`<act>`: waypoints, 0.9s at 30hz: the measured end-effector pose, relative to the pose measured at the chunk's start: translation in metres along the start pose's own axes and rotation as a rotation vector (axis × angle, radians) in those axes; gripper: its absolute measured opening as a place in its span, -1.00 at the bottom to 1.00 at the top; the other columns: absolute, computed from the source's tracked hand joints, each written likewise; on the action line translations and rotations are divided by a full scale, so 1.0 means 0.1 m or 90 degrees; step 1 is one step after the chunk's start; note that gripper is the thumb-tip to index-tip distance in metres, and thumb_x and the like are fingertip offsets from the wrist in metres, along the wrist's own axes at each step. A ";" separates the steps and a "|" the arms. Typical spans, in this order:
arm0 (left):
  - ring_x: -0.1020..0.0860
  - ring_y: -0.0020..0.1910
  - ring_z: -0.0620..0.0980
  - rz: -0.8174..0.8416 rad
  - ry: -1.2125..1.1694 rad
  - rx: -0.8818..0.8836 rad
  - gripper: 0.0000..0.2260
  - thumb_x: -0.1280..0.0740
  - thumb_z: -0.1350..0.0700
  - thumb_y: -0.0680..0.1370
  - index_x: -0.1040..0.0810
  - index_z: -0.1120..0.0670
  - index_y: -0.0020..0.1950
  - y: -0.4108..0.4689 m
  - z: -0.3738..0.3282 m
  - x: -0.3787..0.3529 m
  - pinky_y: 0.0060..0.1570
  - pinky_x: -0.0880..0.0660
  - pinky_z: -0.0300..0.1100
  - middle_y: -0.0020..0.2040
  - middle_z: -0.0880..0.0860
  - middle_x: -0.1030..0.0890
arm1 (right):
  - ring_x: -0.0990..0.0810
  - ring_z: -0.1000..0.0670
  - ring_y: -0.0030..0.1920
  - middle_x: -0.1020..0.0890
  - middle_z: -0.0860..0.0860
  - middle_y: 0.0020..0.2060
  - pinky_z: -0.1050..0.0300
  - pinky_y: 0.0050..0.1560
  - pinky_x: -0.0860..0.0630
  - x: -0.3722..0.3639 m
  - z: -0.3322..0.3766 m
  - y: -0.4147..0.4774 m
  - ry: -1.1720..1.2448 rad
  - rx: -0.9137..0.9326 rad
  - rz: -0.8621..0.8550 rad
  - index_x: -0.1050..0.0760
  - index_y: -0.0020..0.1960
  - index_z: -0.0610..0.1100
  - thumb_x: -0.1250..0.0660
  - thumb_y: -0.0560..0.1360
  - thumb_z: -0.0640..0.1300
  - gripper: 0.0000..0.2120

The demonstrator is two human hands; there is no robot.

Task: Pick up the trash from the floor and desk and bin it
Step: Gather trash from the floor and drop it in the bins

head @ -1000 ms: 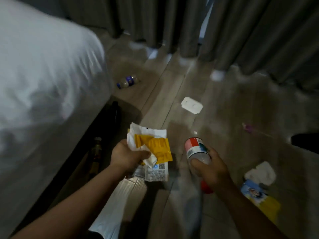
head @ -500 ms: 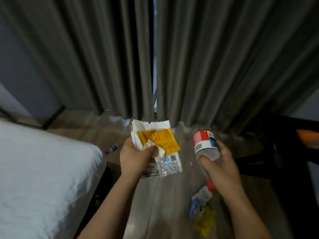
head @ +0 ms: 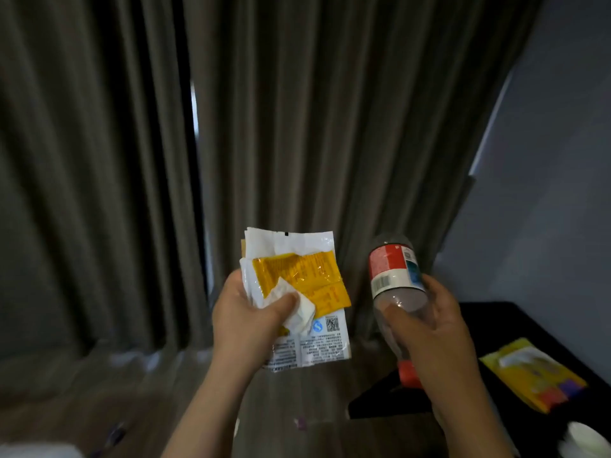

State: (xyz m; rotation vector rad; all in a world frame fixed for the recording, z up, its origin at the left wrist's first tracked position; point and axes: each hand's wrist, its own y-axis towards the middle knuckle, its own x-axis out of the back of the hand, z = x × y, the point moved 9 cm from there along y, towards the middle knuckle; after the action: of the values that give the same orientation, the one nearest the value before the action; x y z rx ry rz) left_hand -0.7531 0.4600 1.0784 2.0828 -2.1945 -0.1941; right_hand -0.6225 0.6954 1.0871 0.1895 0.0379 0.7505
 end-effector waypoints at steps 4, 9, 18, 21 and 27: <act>-0.66 -0.08 0.01 0.098 -0.054 -0.041 -0.68 -0.51 0.22 0.35 -0.56 0.04 0.05 0.12 -0.33 -0.29 -0.02 -0.59 0.08 -0.07 0.00 -0.69 | -0.60 0.20 -0.10 -0.51 0.25 0.03 0.42 -0.37 -0.47 0.24 0.38 -0.05 -0.004 0.044 -0.080 -0.33 0.34 0.16 -0.46 0.36 -0.12 -0.38; -0.66 -0.08 0.01 0.269 -0.086 -0.058 -0.71 -0.47 0.12 0.38 -0.53 -0.06 0.05 0.08 -0.55 -0.64 -0.04 -0.59 0.13 -0.05 -0.02 -0.67 | -0.64 0.25 -0.10 -0.59 0.19 0.05 0.45 -0.33 -0.50 0.55 0.61 -0.47 0.013 0.080 -0.200 -0.40 0.29 0.17 -0.48 0.36 -0.22 -0.40; -0.63 -0.11 -0.08 0.638 -0.181 0.058 -0.71 -0.43 0.25 0.44 -0.54 -0.08 0.05 -1.31 -0.43 -1.71 -0.24 -0.51 -0.15 -0.08 -0.09 -0.66 | -0.69 0.07 -0.08 -0.66 0.01 0.03 0.26 -0.17 -0.60 1.70 0.76 -2.18 -0.087 0.080 -0.563 -0.47 0.23 0.09 -0.47 0.38 -0.30 -0.48; -0.64 -0.19 -0.18 0.774 -0.205 0.049 -0.68 -0.41 0.32 0.42 -0.55 -0.07 0.01 -2.19 -0.62 -1.97 -0.28 -0.48 -0.24 -0.14 -0.14 -0.68 | -0.68 0.16 -0.12 -0.69 0.11 -0.05 0.33 -0.25 -0.55 2.14 0.95 -2.99 -0.151 0.082 -0.676 -0.45 0.24 0.15 -0.49 0.36 -0.21 -0.47; -0.64 -0.24 -0.22 0.999 -0.260 0.022 -0.72 -0.39 0.36 0.43 -0.54 0.00 -0.02 -4.07 -1.12 -2.04 -0.43 -0.48 -0.41 -0.20 -0.16 -0.67 | -0.68 0.08 -0.07 -0.67 0.08 0.01 -0.08 -0.03 -0.64 2.77 1.27 -4.71 -0.209 0.080 -0.874 -0.42 0.35 0.10 -0.54 0.30 -0.07 -0.35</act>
State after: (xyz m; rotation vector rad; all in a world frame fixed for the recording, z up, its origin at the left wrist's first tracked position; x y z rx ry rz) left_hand -0.3228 0.6412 1.1223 -0.1492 -3.2352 -0.3910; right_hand -0.0897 0.5275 1.1343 0.3422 -0.0947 -0.6564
